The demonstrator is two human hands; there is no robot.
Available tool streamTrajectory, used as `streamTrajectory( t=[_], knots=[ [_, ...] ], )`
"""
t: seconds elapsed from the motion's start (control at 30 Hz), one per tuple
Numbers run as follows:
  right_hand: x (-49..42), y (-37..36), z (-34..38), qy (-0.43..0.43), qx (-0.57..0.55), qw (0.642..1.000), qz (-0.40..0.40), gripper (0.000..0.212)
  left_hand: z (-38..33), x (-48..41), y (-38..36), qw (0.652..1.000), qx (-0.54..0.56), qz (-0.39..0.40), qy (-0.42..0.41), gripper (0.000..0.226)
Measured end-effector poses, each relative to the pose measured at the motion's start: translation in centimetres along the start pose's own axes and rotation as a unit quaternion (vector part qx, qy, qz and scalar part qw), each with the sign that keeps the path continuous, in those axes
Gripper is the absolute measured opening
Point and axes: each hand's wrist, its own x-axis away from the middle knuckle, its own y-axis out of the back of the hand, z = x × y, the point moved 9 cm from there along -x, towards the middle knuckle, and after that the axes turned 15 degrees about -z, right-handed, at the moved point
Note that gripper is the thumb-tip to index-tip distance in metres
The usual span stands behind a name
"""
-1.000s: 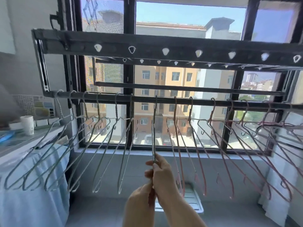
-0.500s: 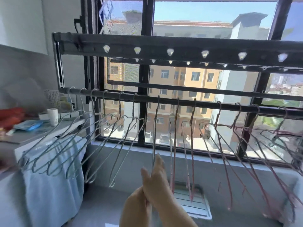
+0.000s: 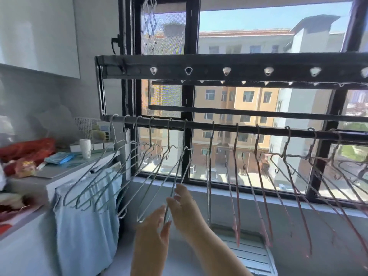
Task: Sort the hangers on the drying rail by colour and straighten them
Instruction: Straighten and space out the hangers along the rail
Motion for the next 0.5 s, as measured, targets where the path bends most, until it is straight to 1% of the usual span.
streamTrajectory(
  t=[0.1, 0.17, 0.23, 0.3, 0.4, 0.5],
  knots=[
    [-1.0, -0.6, -0.1, -0.021, -0.03, 0.999, -0.02, 0.043, 1.4, -0.5, -0.6, 0.998, 0.037, 0.03, 0.03, 0.048],
    [-1.7, -0.8, -0.3, -0.038, -0.044, 0.997, -0.041, 0.038, 2.0, -0.8, -0.7, 0.997, 0.051, 0.043, 0.042, 0.055],
    [-2.1, -1.1, -0.9, -0.081, -0.121, 0.988, -0.059, 0.033, 1.8, -1.1, -0.7, 0.996, 0.067, 0.058, 0.03, 0.052],
    [-2.5, -1.0, -1.3, -0.102, -0.168, 0.977, -0.076, 0.028, 1.5, -1.3, -0.8, 0.993, 0.085, 0.079, 0.035, 0.042],
    [-2.6, -0.4, -1.6, -0.106, -0.18, 0.973, -0.097, 0.027, 1.6, -1.4, -1.3, 0.987, 0.106, 0.106, 0.052, 0.037],
    [-2.4, 0.2, -2.1, -0.105, -0.179, 0.971, -0.119, 0.03, 1.3, -1.1, -1.9, 0.981, 0.117, 0.136, 0.07, 0.036]
  ],
)
